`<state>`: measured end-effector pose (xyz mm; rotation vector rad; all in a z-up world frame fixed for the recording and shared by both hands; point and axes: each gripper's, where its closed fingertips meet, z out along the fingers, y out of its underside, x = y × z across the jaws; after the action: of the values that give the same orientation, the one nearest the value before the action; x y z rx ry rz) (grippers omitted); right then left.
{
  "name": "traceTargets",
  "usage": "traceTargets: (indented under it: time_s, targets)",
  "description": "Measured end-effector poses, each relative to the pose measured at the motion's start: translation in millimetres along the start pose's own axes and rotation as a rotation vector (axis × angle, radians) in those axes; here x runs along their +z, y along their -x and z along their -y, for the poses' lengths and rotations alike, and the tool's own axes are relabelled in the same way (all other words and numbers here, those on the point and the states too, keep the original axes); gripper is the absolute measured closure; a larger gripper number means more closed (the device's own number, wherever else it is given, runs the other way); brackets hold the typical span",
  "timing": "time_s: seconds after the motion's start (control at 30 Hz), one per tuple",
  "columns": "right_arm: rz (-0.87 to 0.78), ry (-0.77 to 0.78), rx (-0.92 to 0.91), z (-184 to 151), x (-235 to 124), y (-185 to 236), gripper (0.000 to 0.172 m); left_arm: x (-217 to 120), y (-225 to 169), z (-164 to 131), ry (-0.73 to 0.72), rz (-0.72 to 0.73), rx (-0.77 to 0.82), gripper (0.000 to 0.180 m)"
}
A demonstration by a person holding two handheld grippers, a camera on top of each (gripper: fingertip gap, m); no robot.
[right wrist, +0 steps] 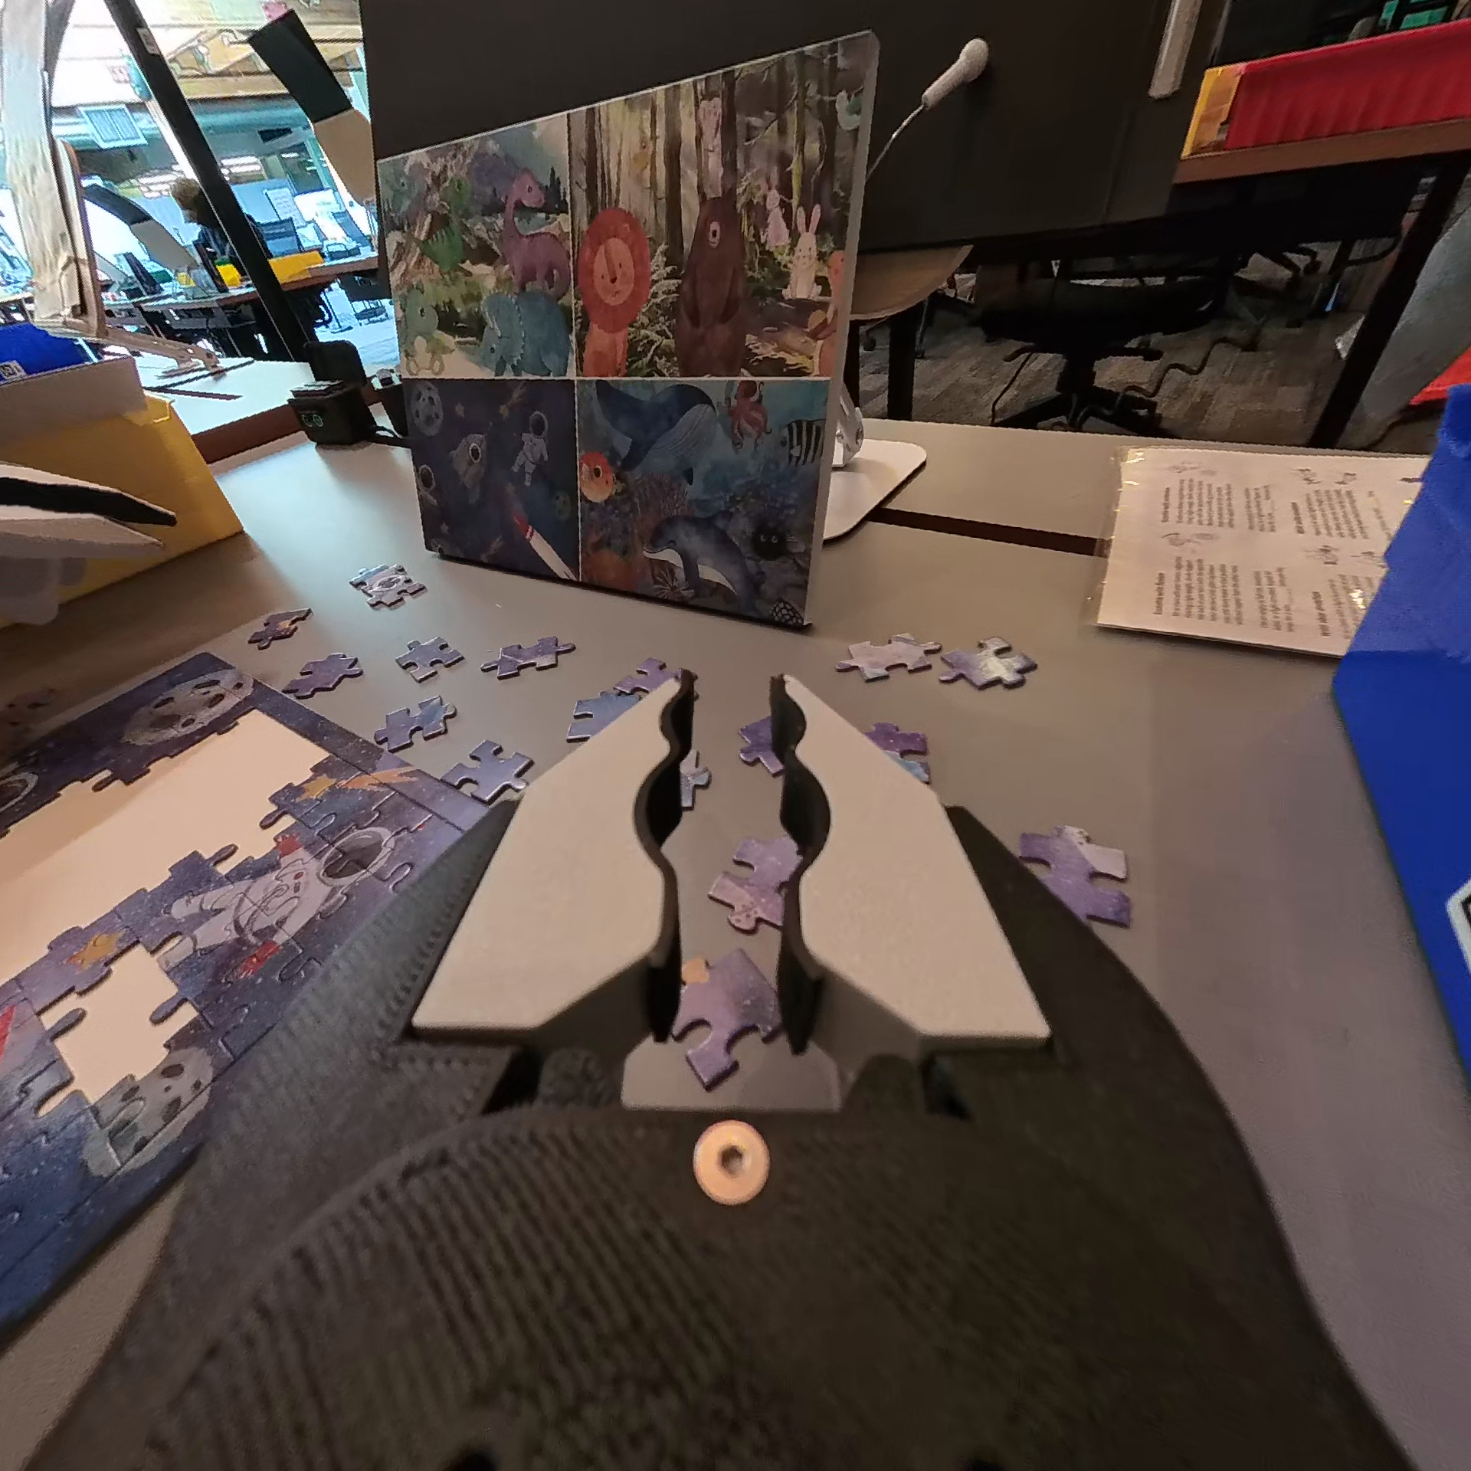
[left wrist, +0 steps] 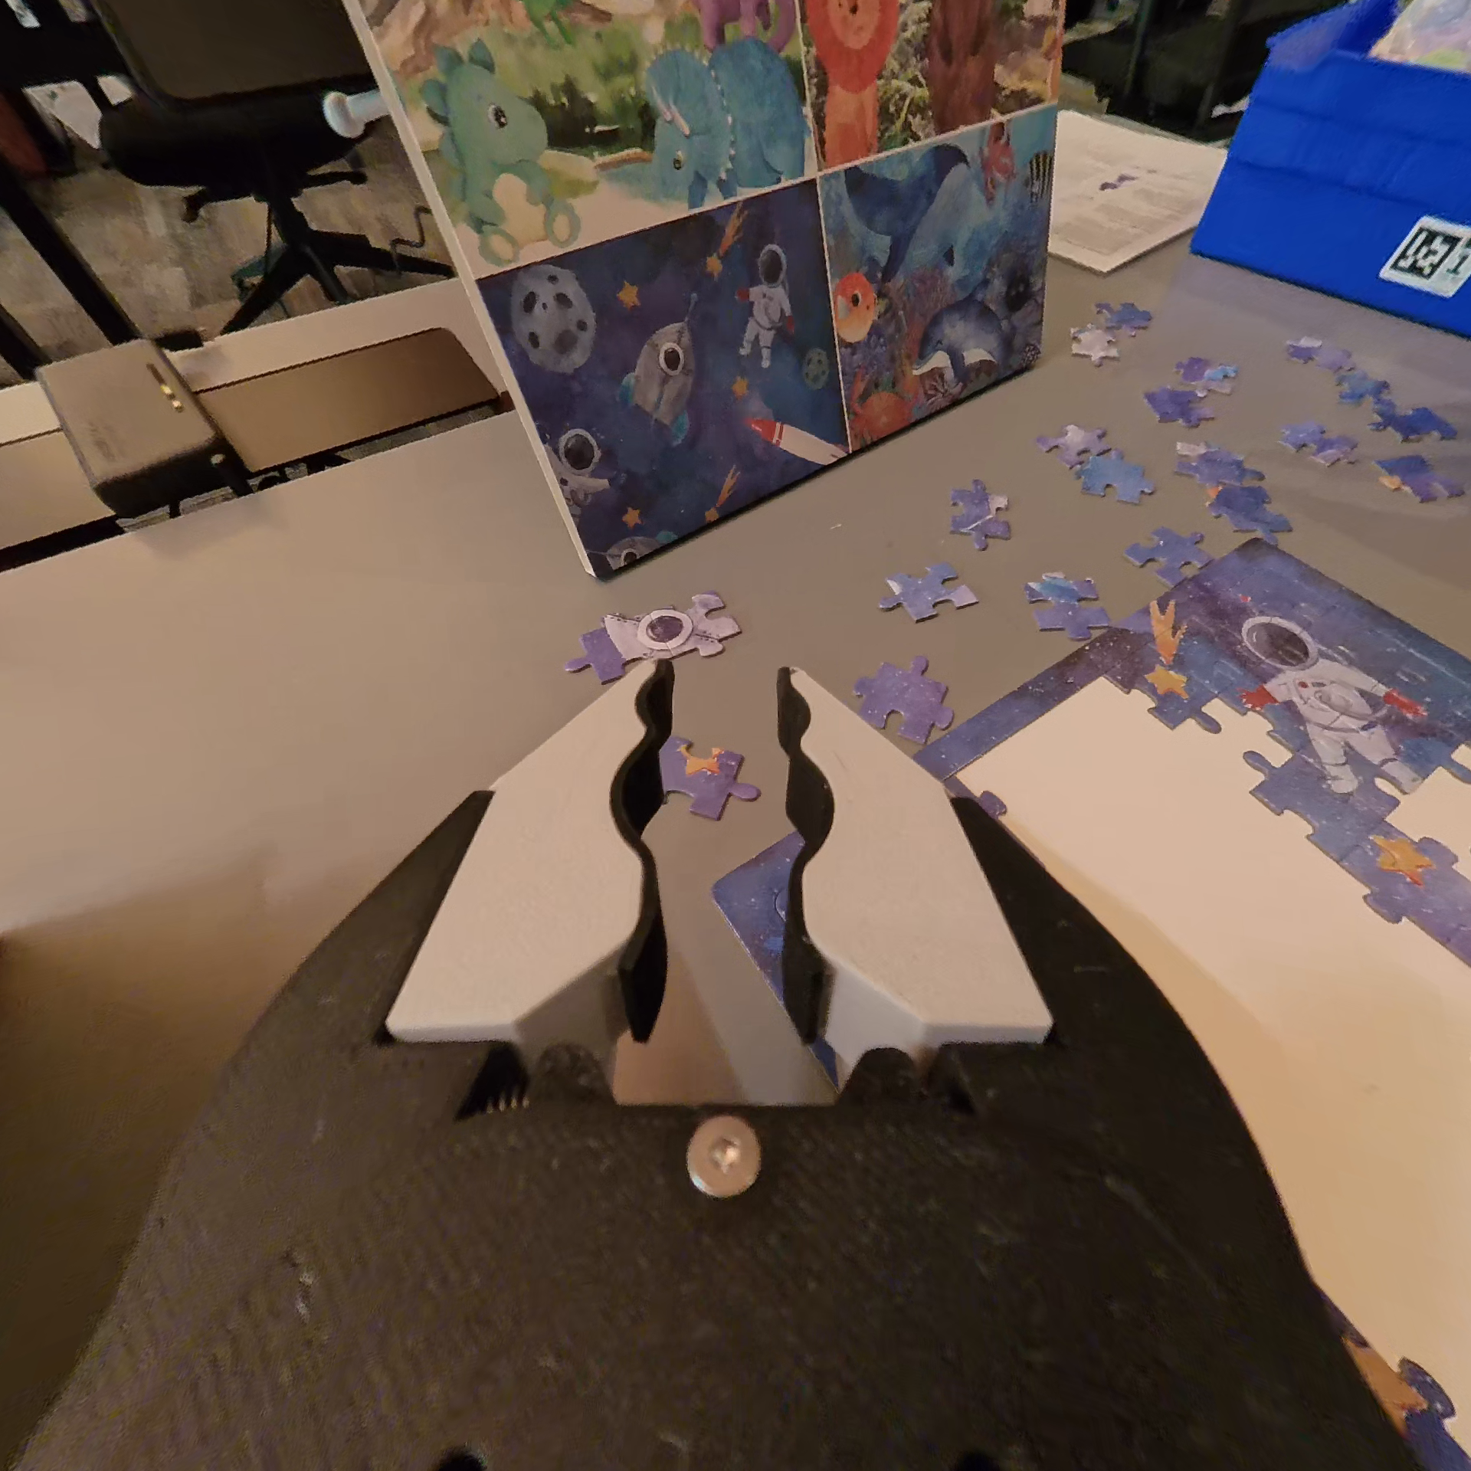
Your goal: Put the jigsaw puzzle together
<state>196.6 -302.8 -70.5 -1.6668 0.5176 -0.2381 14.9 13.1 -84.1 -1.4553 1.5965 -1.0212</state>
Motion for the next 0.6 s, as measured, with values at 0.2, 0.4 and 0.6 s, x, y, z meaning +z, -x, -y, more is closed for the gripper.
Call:
traceTargets:
  time_s: [0.2, 0.4, 0.6]
  targets:
    - [-0.002, -0.009, 0.011, 1, -1, -1, 0.154, -4, 15, -3, 0.018, 0.065, -0.049, 0.161]
    - [-0.002, -0.007, 0.01, 1, -1, -1, 0.153, -11, 39, -6, 0.024, 0.178, -0.122, 0.18]
    - [-0.003, -0.006, 0.009, 1, -1, -1, 0.153, -12, 49, -5, 0.011, 0.237, -0.129, 0.18]
